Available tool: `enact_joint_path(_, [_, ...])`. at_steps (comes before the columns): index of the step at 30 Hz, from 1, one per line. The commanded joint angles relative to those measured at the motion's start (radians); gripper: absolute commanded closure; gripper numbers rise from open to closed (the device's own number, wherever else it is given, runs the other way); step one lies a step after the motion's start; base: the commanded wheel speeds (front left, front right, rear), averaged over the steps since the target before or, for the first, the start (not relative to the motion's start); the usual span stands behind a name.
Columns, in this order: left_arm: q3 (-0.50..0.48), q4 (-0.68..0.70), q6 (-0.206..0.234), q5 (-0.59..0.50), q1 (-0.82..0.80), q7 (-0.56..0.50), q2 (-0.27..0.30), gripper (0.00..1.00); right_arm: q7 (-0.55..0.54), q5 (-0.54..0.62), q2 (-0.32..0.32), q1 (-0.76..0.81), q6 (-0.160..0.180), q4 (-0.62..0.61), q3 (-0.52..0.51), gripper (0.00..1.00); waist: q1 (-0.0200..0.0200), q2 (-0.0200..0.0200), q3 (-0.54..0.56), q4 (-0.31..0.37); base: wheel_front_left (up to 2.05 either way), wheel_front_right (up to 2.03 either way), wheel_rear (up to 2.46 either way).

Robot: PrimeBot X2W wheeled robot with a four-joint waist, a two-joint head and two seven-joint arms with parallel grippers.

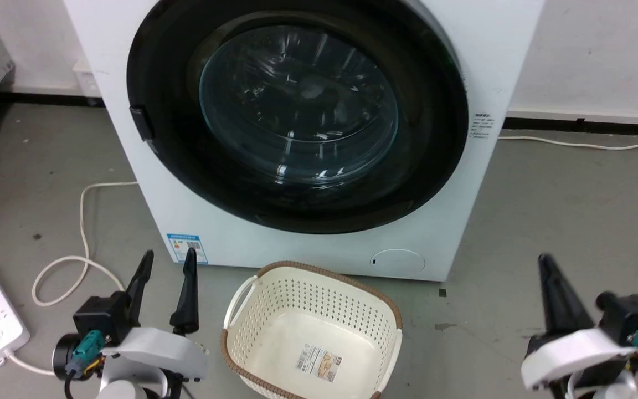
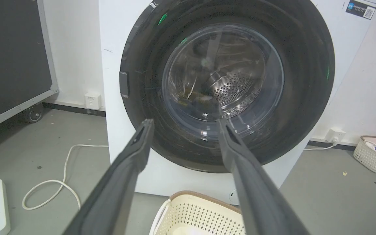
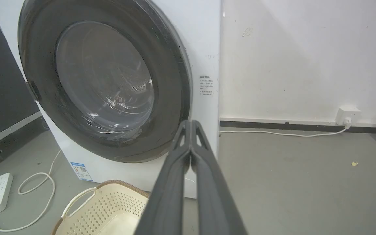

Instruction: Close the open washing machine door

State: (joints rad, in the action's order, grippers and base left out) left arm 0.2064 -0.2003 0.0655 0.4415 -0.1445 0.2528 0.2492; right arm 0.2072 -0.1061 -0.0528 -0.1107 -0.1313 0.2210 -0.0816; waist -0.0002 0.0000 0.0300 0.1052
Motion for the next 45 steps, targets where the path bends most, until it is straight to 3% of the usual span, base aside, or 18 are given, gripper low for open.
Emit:
enact_joint_path(1, [0.002,-0.008,0.007,-0.005,0.016,-0.004,0.006,0.0,-0.02,-0.013,0.002,0.028,0.001,-0.011,0.007,1.0,0.0002,0.0,0.007,0.003,0.0,0.0,0.0])
enact_joint_path(2, [0.002,-0.013,0.01,-0.003,0.019,-0.008,0.005,0.0,-0.033,-0.021,0.002,0.043,0.001,-0.014,0.009,1.0,0.0002,0.0,0.009,0.003,0.0,0.0,0.0])
enact_joint_path(3, [0.003,-0.018,0.012,-0.001,0.022,-0.012,0.004,0.0,-0.044,-0.027,0.002,0.056,0.001,-0.017,0.012,0.74,0.0002,0.0,0.012,0.002,0.0,0.0,0.0])
enact_joint_path(4, [0.003,-0.018,0.012,-0.001,0.022,-0.012,0.004,0.0,-0.044,-0.027,0.002,0.056,0.001,-0.017,0.012,0.74,0.0002,0.0,0.012,0.002,0.0,0.0,0.0])
enact_joint_path(5, [0.006,-0.025,0.019,0.0,0.027,-0.019,0.002,0.0,-0.059,-0.035,0.002,0.078,0.001,-0.022,0.016,0.0,0.0002,0.0,0.016,-0.001,0.0,0.0,0.0])
enact_joint_path(28, [0.007,-0.057,0.033,0.035,0.009,-0.051,0.001,0.0,-0.068,-0.079,0.003,0.128,0.001,-0.068,0.076,0.0,0.0002,0.0,0.018,-0.009,0.0,0.0,0.0])
enact_joint_path(29, [0.008,-0.056,0.033,0.035,0.017,-0.051,-0.002,1.0,-0.073,-0.075,0.0,0.113,0.0,-0.066,0.075,1.0,0.0002,0.0,0.018,-0.009,0.0,0.0,0.0])
enact_joint_path(45, [-0.014,-0.03,0.023,-0.013,0.03,-0.071,-0.023,1.0,-0.087,-0.058,0.0,0.112,0.0,-0.081,0.076,1.0,0.0002,0.0,0.013,-0.019,0.0,0.0,0.0])
